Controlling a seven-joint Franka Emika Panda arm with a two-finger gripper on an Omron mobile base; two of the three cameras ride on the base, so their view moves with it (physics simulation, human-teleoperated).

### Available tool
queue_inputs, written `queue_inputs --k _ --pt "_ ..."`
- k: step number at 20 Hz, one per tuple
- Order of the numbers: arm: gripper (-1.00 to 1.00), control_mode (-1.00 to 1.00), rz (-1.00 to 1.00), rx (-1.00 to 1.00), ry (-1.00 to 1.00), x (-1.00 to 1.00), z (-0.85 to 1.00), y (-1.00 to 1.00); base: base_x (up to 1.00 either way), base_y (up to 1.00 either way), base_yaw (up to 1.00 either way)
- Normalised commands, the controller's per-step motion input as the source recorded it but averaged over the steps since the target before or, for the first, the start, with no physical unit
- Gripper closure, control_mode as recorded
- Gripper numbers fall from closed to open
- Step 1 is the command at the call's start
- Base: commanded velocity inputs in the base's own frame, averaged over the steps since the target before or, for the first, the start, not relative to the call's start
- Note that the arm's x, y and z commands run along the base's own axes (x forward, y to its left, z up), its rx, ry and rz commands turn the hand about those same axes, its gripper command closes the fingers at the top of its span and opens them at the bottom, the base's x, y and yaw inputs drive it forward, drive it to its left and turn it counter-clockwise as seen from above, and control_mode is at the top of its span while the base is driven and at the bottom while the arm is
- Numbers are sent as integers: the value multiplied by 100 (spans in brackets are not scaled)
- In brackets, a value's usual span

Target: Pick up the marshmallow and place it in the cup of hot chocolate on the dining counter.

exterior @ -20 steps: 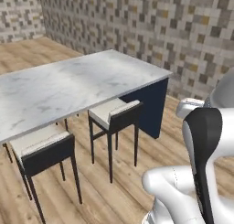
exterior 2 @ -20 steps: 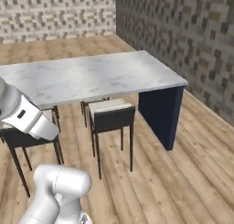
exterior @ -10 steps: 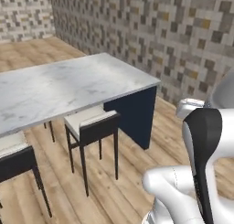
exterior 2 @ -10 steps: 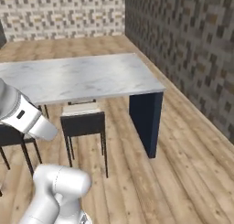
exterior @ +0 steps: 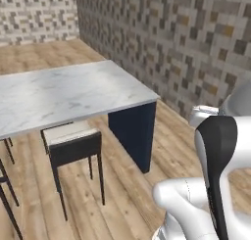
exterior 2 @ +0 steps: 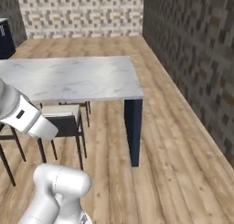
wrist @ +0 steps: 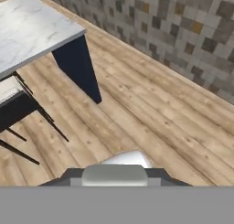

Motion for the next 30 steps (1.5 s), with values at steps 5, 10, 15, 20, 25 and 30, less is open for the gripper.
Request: queue_inputs --k 5,10,15,20,25,30 --pt "100 100 0 0 0 0 0 0 21 -100 35" --pt "100 100 0 0 0 0 0 0 22 -100 35" --pt "100 100 0 0 0 0 0 0 23 -100 37" --pt "100 100 0 0 0 0 0 0 25 -100 43" --pt "100 100 0 0 0 0 0 0 45 -73 59" --pt "100 100 0 0 0 0 0 0 50 -56 67"
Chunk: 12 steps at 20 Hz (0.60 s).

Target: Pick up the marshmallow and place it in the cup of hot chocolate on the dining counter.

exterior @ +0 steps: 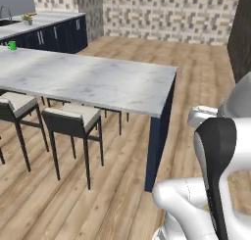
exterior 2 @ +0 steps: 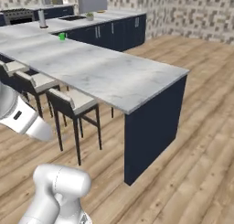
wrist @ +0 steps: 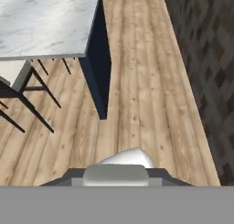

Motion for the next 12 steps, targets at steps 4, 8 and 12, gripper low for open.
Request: queue_inputs --k 4,8,12 --pt "100 100 0 0 0 0 0 0 43 -76 59" --pt "100 100 0 0 0 0 0 0 29 -100 45" --pt "100 100 0 0 0 0 0 0 24 -100 39"
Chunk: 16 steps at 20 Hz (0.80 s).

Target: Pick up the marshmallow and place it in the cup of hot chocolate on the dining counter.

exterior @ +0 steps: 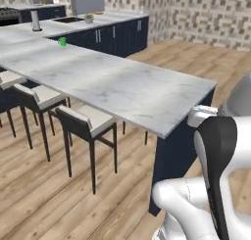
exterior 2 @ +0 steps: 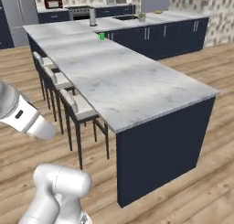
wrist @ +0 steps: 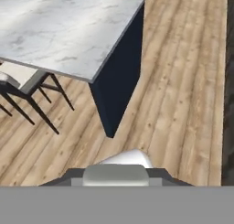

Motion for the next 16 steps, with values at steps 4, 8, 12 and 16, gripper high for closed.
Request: queue_inputs --k 4,8,12,16 --pt "100 100 0 0 0 0 0 0 4 -100 36" --pt "100 100 0 0 0 0 0 0 -25 -100 35" --pt "100 100 0 0 0 0 0 0 -100 -100 41" --pt "100 100 0 0 0 0 0 0 -96 -100 44"
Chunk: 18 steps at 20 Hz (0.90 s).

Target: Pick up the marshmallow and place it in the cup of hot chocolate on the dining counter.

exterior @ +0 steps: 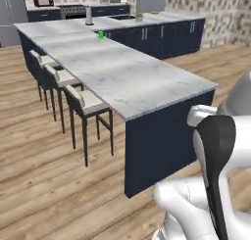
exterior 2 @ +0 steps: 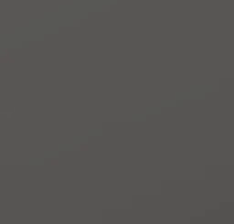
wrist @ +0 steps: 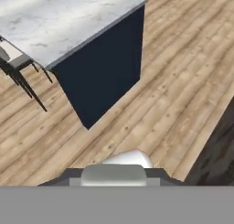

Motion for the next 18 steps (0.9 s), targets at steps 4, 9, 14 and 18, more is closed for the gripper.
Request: queue_inputs --k 4,9,14,18 --pt "100 100 0 0 0 0 0 0 -87 -100 42" --pt "100 100 0 0 0 0 0 0 -81 -100 40" --pt "100 100 0 0 0 0 0 0 -23 -100 31" --pt "100 100 0 0 0 0 0 0 41 -100 10"
